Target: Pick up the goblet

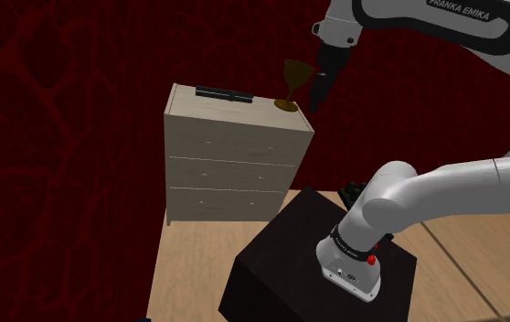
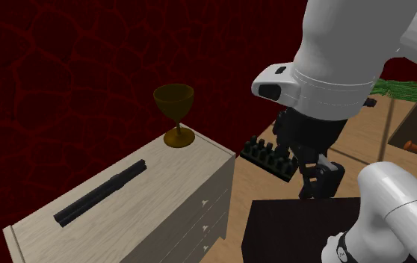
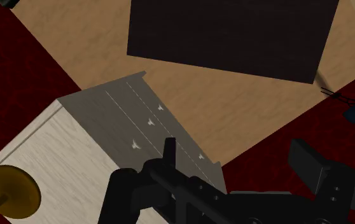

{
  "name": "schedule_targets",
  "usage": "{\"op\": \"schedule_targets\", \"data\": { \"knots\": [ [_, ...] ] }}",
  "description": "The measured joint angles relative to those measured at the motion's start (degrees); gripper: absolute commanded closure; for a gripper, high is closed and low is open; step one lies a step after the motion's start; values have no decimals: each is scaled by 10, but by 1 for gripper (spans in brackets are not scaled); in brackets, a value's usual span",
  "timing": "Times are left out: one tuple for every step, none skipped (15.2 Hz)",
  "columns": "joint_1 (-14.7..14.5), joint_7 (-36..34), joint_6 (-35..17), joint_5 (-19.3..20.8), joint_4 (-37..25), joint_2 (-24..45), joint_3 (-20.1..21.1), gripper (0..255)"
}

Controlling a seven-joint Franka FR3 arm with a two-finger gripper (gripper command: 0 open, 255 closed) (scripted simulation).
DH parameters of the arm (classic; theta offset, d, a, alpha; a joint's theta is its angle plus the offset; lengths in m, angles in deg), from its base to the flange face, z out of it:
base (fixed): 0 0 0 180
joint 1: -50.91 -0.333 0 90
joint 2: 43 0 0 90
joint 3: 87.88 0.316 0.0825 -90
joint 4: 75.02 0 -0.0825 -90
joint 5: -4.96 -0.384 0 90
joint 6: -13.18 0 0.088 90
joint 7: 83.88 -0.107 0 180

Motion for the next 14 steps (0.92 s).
{"op": "schedule_targets", "data": {
  "knots": [
    [0,0,0,0,0,0,0,0],
    [2,4,-3,4,-5,7,-4,0],
    [4,9,-12,10,-5,15,-9,0],
    [8,17,-22,19,-13,30,-18,0],
    [11,24,-30,26,-19,42,-24,0],
    [14,32,-37,33,-28,55,-32,0],
    [17,40,-47,40,-38,73,-40,0],
    [19,45,-53,46,-49,87,-45,0],
    [23,55,-62,53,-61,105,-55,0],
    [25,62,-68,58,-74,121,-61,0],
    [28,70,-73,64,-82,131,-68,0],
    [30,75,-82,68,-90,145,-74,0],
    [32,81,-88,71,-106,164,-79,0],
    [35,92,-98,76,-121,184,-90,0]
  ]
}}
